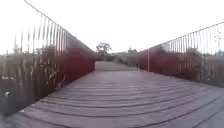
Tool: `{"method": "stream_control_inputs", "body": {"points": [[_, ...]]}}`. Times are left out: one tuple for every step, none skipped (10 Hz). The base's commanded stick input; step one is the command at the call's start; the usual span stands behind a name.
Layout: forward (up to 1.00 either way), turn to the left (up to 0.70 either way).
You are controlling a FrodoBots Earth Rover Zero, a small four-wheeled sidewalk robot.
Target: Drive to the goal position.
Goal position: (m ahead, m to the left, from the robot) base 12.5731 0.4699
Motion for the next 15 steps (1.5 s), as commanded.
{"method": "stream_control_inputs", "body": {"points": [[0.7, 0.0], [0.7, 0.0], [0.7, 0.0], [0.7, 0.0], [0.7, 0.0], [0.7, 0.0], [0.7, 0.0], [0.7, 0.0], [0.7, 0.0], [0.7, 0.0], [0.7, 0.0], [0.7, 0.0], [0.7, 0.0], [0.7, 0.0], [0.7, 0.0]]}}
